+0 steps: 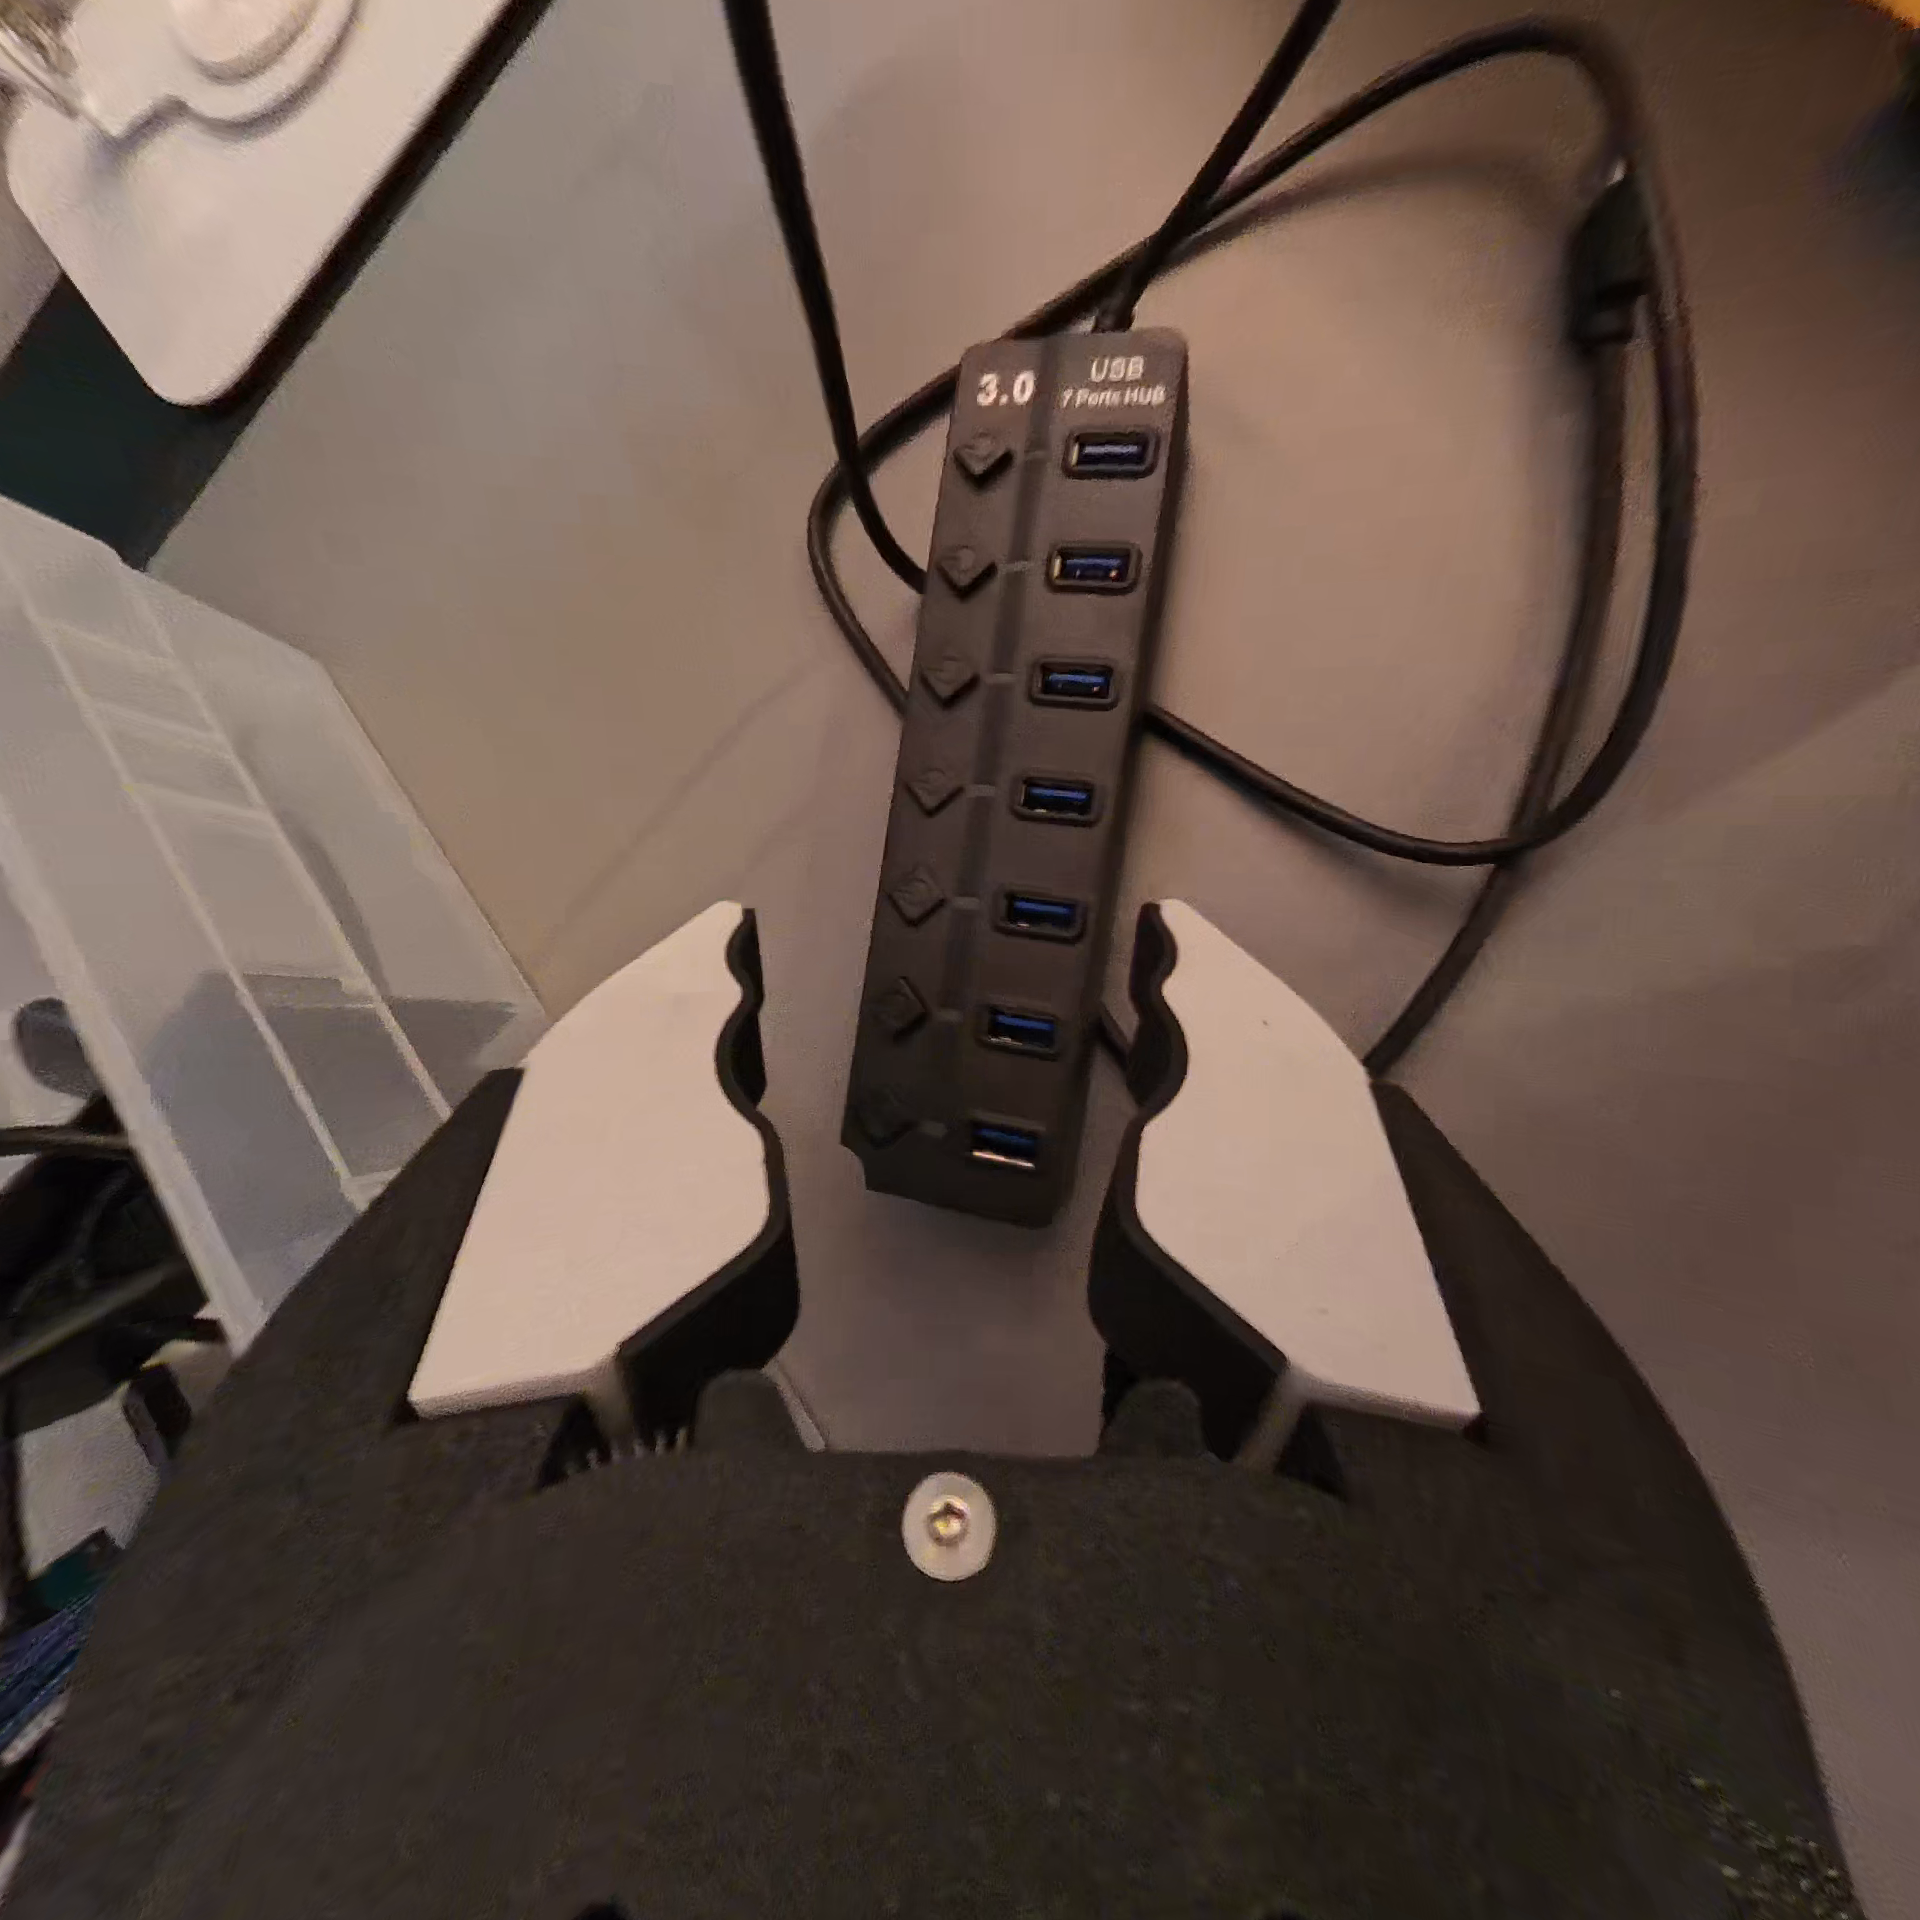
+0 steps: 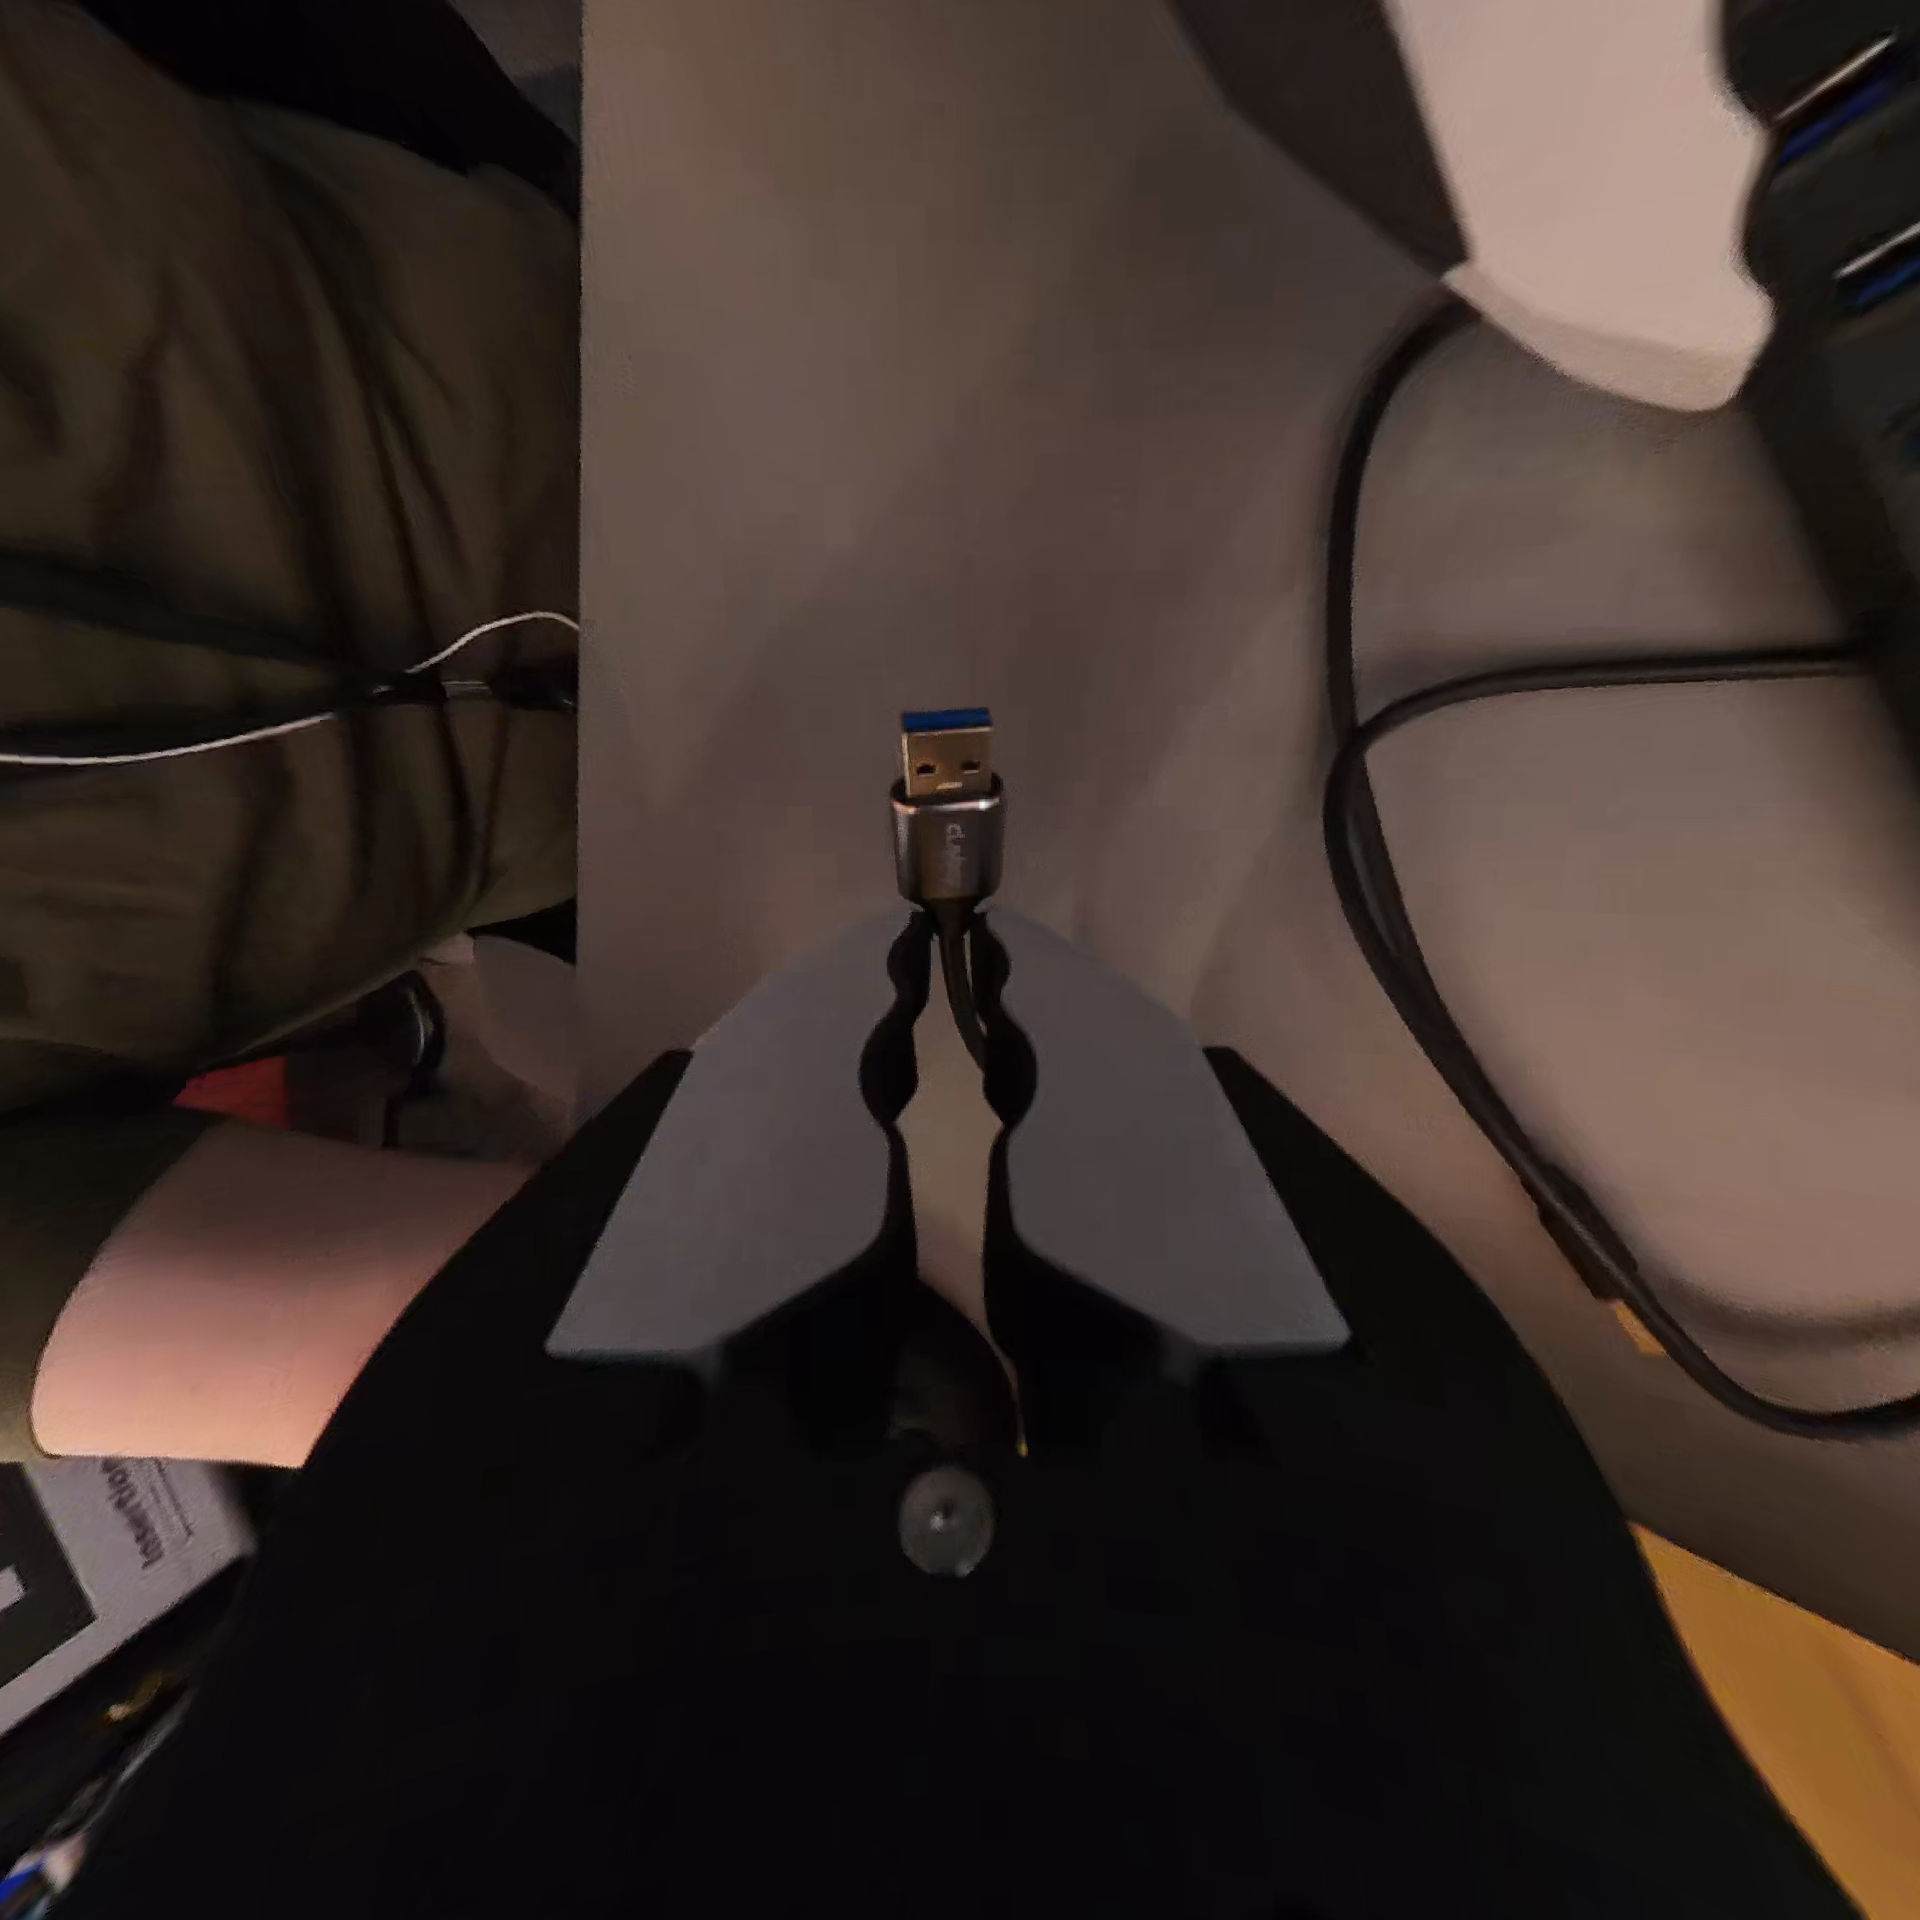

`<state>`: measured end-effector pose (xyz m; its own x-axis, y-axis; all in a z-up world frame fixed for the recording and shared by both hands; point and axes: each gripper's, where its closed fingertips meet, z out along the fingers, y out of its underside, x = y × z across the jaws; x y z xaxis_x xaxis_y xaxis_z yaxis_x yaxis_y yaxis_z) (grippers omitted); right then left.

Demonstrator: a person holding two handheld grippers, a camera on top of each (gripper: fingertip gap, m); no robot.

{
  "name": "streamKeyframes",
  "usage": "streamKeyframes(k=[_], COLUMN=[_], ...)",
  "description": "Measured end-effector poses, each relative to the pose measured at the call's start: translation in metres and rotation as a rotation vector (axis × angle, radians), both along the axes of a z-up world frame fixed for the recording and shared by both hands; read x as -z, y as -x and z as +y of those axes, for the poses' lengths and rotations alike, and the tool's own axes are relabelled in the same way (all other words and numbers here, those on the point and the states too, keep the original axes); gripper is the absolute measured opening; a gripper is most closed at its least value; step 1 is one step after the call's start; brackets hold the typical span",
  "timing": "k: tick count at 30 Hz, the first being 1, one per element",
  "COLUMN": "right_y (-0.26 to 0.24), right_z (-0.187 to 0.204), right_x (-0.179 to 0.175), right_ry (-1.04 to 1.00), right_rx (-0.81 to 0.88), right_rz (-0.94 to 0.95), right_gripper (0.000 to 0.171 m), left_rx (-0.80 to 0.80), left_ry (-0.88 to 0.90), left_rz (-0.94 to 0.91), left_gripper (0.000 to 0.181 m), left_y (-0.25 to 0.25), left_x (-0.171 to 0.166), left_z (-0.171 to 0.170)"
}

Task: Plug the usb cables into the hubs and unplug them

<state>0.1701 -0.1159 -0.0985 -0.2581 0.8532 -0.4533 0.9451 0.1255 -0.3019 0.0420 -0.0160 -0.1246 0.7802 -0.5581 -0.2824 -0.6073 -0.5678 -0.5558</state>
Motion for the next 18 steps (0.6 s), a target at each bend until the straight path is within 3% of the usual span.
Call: streamKeyframes(k=[5, 9, 18], right_y=[0.004, 0.002, -0.009], right_z=[0.001, 0.005, -0.005], right_x=[0.007, 0.006, 0.009], right_ry=[0.039, 0.042, 0.061], right_rx=[0.018, 0.029, -0.033], right_rz=[-0.006, -0.003, -0.055], right_gripper=[0.007, 0.007, 0.008], left_rx=[-0.004, -0.036, -0.079], left_ry=[0.066, 0.108, 0.176], left_rz=[-0.121, -0.081, -0.210], left_gripper=[0.073, 0.075, 0.057], left_y=[-0.007, -0.002, -0.006], left_x=[0.013, 0.027, 0.037], left_z=[0.001, 0.001, 0.002])
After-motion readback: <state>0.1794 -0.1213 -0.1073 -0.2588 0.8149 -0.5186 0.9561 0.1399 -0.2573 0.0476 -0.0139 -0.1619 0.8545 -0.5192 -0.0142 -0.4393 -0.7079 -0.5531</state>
